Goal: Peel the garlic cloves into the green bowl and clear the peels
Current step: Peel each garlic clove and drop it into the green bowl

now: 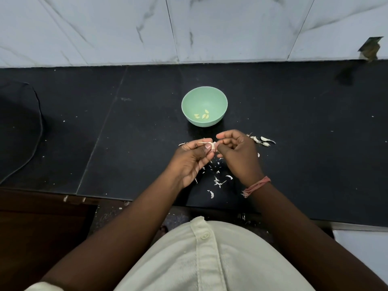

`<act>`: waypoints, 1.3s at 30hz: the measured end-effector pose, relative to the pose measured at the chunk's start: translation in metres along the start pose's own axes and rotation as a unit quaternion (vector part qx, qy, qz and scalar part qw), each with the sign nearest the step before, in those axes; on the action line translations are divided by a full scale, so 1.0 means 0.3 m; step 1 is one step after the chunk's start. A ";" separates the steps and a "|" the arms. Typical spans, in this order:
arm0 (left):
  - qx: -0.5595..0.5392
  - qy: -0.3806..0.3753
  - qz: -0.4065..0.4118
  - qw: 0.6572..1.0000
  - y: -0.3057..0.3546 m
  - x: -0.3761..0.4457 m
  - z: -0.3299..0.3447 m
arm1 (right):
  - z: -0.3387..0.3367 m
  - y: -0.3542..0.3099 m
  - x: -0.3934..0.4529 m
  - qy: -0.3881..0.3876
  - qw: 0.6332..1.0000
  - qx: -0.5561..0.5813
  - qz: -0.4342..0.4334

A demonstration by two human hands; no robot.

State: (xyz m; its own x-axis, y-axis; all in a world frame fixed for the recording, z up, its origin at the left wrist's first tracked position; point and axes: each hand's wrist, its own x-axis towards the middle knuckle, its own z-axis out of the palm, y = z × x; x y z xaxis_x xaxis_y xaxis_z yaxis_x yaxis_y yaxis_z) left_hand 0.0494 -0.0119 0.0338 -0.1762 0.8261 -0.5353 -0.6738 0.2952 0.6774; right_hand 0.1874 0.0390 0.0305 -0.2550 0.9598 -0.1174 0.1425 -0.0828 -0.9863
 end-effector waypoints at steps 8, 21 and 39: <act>-0.023 0.018 -0.005 1.000 0.014 0.000 -0.015 | 0.022 0.039 0.014 0.052 0.996 -0.067 0.001; -0.002 0.037 0.019 0.999 0.014 -0.009 -0.030 | 0.074 0.040 -0.022 0.013 1.000 0.008 0.014; 0.102 0.005 0.102 0.990 0.025 -0.056 -0.016 | 0.075 -0.005 -0.055 0.029 0.991 -0.123 -0.036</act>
State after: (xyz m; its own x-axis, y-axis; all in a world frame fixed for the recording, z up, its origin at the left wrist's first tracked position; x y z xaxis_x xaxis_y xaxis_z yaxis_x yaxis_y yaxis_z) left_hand 0.0438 -0.0259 0.0455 -0.3004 0.8744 -0.3811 -0.4642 0.2151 0.8592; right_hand 0.1700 0.0172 0.0314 -0.2182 0.9753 -0.0337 0.3569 0.0476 -0.9329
